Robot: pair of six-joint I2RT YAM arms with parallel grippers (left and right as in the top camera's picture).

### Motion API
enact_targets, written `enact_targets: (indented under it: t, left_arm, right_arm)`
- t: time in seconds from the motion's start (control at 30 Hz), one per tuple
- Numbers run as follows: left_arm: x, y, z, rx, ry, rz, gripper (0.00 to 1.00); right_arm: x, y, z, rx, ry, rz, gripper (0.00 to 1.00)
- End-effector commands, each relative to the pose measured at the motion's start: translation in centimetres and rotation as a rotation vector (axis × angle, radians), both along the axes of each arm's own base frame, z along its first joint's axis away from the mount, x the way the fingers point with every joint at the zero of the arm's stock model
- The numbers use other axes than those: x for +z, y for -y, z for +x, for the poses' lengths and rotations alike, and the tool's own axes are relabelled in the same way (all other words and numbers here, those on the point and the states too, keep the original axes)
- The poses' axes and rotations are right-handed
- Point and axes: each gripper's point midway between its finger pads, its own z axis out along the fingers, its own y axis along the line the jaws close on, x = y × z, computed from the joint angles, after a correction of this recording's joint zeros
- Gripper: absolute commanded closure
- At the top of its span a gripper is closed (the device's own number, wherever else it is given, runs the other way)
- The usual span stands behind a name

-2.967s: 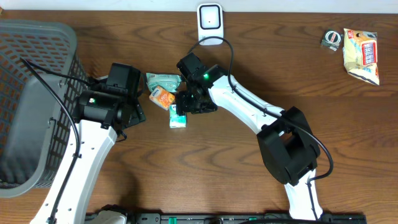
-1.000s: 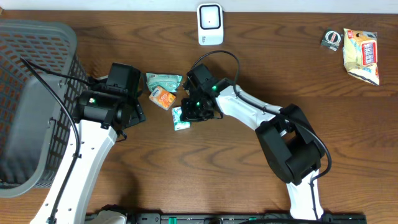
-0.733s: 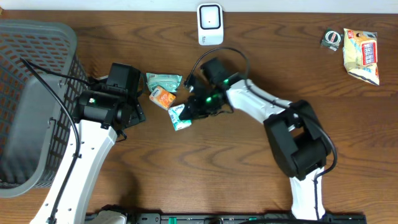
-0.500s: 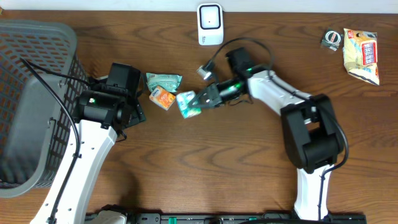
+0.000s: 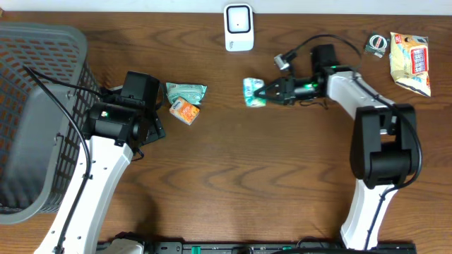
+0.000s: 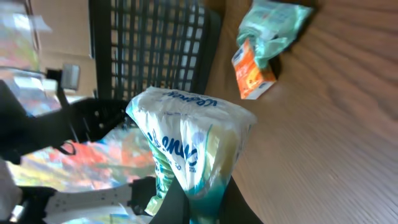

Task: Scan the item barcode
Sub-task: 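Lift the tissue pack and carry it rightward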

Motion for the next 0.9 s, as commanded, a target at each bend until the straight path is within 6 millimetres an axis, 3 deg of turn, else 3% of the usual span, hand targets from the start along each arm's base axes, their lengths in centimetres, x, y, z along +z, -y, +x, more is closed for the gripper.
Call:
enact_targets:
  t: [0.0,0.23,0.33,0.87]
  left_arm:
    - [0.3,-0.4,0.0,0.013,0.010,0.009,0.02]
    - [0.3,-0.4,0.0,0.013,0.010,0.009,0.02]
    - [0.3,-0.4,0.0,0.013,0.010,0.009,0.02]
    - [0.3,-0.4,0.0,0.013,0.010,0.009,0.03]
  right_arm:
    - [1.4,0.8,-0.4,-0.003,0.015,0.043,0.99]
    - [1.9,-1.4,-3.2,0.098,0.128,0.096,0.99]
    - [3.3,-1.7,-3.4,0.109,0.173,0.183,0.99]
    - [3.3,-1.5,-3.3,0.106,0.200,0.184,0.99]
